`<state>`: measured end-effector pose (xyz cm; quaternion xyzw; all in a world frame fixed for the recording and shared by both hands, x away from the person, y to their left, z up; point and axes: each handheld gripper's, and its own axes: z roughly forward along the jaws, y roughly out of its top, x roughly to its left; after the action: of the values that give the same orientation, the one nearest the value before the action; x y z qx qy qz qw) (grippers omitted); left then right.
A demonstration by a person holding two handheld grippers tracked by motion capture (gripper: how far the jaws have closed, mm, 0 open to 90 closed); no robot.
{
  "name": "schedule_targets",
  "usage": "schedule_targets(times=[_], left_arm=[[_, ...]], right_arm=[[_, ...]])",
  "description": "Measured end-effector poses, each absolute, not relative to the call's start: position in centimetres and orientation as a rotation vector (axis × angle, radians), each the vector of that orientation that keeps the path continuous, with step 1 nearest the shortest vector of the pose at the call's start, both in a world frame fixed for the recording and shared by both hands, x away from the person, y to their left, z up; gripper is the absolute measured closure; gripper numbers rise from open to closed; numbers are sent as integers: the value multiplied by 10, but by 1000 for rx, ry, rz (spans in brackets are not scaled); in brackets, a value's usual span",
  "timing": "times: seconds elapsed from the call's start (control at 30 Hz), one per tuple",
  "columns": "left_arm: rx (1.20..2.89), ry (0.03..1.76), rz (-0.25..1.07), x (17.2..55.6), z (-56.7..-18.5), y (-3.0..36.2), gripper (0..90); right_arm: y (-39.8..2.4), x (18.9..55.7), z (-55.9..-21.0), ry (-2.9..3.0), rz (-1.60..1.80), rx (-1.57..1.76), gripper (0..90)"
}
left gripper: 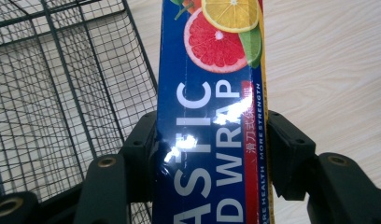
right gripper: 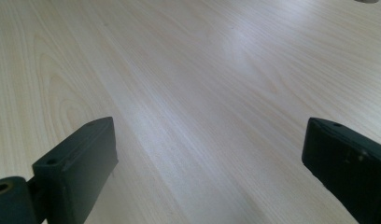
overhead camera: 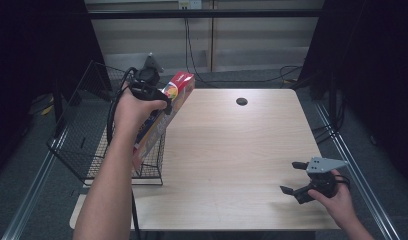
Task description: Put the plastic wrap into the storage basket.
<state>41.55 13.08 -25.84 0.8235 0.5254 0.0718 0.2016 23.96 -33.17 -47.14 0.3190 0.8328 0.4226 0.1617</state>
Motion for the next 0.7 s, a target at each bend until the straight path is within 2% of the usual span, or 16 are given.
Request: schedule_targets(times=[0.7], left_arm=[[2248, 1557, 236, 413, -249, 162, 444]], right_arm=[[-330, 240, -472, 2385, 1207, 907, 32]])
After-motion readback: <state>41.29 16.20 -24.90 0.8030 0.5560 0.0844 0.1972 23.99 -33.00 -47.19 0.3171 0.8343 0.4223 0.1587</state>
